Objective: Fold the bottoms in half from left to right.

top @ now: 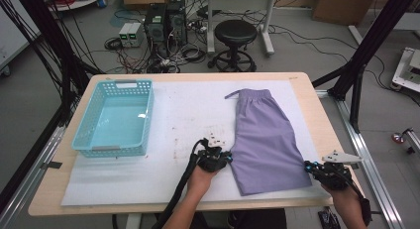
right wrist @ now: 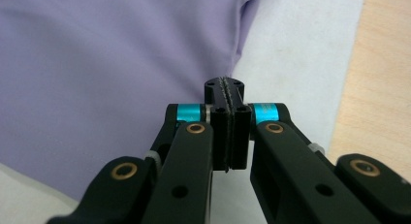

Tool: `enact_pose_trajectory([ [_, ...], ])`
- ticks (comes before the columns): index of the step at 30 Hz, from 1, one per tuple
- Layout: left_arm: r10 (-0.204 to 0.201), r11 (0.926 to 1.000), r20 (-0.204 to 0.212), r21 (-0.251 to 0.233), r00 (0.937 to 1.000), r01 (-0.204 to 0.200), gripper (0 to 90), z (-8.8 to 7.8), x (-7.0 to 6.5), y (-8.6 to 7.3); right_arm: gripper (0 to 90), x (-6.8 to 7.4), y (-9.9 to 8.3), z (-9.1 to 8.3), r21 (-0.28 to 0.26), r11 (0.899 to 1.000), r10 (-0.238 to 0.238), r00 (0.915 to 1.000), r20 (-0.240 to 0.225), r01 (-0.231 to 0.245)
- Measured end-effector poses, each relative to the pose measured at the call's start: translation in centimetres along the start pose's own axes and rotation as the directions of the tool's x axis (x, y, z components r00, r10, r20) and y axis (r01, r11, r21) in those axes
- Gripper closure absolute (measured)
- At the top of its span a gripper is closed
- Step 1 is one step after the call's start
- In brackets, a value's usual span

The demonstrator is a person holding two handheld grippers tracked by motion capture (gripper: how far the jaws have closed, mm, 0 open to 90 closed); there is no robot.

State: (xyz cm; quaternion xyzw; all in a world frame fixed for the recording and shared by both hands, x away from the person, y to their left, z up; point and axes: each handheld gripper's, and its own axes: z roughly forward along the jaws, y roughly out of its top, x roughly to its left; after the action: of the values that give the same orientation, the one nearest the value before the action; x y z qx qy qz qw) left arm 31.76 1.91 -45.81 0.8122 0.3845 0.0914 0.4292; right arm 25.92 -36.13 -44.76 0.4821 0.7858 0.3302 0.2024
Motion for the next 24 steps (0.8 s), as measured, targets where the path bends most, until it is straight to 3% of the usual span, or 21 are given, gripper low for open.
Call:
enact_pose_trajectory([
  [4,0.014,0.9999,-0.013,0.007,0.9998,-0.014,88.0,-0.1,-0.1,-0.1,90.0,-0.3,-0.2,0.0,0.015,1.0,0.015,0.9996,0.022,-0.015],
  [6,0.019,0.9998,0.001,0.004,0.9998,-0.019,87.7,-0.2,-0.1,-0.3,90.0,-0.4,-0.3,-0.2,0.004,1.0,0.019,0.9997,0.018,-0.019],
  [8,0.029,0.9996,0.007,0.006,0.9996,-0.029,84.4,-0.3,-0.2,-0.4,77.1,-0.3,-0.2,-0.6,-0.045,0.998,0.035,0.9989,-0.031,-0.036],
  [10,0.032,0.9995,0.006,0.007,0.9995,-0.032,83.9,-0.4,-0.3,-0.5,68.4,-0.1,-0.1,-0.2,-0.04,0.998,0.053,0.9965,-0.065,-0.056],
  [12,0.031,0.9995,0.004,0.009,0.9995,-0.031,84.7,-0.4,-0.3,-0.5,73.2,0.2,-0.2,0.5,0.014,0.999,0.053,0.9976,-0.045,-0.052],
  [14,0.045,0.9989,0.002,0.016,0.999,-0.045,87.7,-0.5,-0.3,-0.5,88.6,0.4,-0.3,0.4,0.032,0.999,0.042,0.9987,-0.028,-0.042],
  [17,0.056,0.9982,0.01,0.021,0.9984,-0.057,89.2,-0.7,-0.3,-0.7,89.2,0.8,-0.6,-0.1,0.056,0.997,0.053,0.9982,-0.026,-0.052],
  [20,0.056,0.9982,0.011,0.021,0.9984,-0.056,89.1,-1.2,-0.1,-0.9,88.4,1.0,-0.9,-0.6,0.063,0.997,0.057,0.9965,-0.061,-0.053],
  [22,0.051,0.9987,0.011,0.007,0.9987,-0.051,88.8,-1.8,0.1,-1.2,69.6,0.8,-0.9,-0.7,0.058,0.996,0.066,0.9953,-0.071,-0.062],
  [24,0.034,0.999,0.008,-0.029,0.9994,-0.033,85.7,-2.6,0.6,-1.4,56.1,0.4,-0.5,-1.0,0.014,0.997,0.077,0.9961,-0.042,-0.077],
])
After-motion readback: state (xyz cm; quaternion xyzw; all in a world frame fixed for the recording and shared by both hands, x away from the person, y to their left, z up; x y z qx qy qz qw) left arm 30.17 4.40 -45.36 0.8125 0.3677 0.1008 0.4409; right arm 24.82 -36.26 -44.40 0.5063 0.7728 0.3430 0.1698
